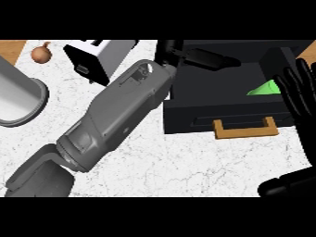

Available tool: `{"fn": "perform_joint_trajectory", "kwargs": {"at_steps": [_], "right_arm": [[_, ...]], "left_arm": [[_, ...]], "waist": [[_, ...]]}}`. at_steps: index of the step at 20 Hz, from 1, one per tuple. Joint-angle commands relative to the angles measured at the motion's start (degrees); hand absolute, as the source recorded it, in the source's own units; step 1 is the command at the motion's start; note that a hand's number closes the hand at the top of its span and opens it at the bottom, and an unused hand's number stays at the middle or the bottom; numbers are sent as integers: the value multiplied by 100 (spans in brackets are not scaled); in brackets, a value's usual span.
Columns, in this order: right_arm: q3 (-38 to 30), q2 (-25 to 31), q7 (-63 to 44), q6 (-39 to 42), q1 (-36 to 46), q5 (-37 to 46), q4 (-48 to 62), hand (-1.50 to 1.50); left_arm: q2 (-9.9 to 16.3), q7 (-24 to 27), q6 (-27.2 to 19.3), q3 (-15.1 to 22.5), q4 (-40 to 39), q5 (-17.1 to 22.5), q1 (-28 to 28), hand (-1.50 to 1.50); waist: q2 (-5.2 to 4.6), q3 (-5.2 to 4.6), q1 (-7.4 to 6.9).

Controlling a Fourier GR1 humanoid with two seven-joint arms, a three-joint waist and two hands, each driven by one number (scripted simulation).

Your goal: Pick up the cup, place it into the drawer and close the drawer

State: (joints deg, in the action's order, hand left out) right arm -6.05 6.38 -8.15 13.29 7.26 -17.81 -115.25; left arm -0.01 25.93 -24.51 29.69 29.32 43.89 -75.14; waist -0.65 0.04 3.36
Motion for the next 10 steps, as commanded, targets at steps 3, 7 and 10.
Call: {"fn": "perform_joint_trajectory", "kwargs": {"at_steps": [3,7,10], "right_arm": [[-396,403,-13,507,-424,-554,-320,150],[292,580,-322,403,-282,598,-745,150],[13,950,-227,845,-590,443,-828,150]], "left_arm": [[150,-31,168,-437,379,115,363,-150],[625,-106,247,-509,1047,174,790,-150],[814,-107,19,-610,1584,199,1394,-150]], "waist": [[78,-3,-270],[134,-15,-452],[132,-9,-445]]}}
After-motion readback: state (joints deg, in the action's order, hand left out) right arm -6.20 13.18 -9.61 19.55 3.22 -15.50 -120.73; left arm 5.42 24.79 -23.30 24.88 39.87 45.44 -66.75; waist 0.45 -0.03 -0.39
